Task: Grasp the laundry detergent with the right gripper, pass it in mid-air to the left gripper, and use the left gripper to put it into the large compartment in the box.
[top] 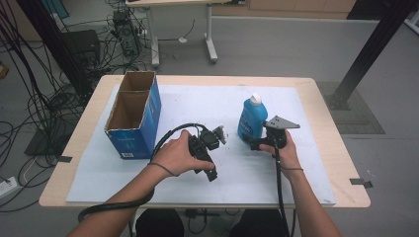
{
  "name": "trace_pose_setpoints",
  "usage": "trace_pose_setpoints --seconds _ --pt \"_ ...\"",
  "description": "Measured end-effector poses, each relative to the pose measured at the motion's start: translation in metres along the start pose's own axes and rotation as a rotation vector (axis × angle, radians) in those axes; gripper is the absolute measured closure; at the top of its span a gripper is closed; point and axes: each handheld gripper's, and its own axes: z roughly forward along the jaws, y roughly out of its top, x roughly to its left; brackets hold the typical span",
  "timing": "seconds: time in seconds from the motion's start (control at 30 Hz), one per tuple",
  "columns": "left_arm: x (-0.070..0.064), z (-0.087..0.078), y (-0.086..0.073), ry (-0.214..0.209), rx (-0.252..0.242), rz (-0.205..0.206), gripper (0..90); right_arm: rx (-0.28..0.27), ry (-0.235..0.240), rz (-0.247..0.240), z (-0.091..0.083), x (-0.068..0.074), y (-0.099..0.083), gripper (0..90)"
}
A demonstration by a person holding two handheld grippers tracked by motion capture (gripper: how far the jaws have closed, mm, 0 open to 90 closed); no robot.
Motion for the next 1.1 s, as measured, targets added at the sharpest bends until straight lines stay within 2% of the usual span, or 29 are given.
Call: trace_pose_setpoints --seconds 0.23,1.1 --pt "-0.001 0.0 0.0012 0.002 -0.002 0.003 7.8 -0.006 0.002 0.012 -0.0002 -0.0003 -0.0013 4.9" --pt "-0.0031 -0.0011 0.0024 0.011 0.004 0.006 7.5 -0.008 0.001 0.01 -0.0016 0.0003 -0.0007 4.9"
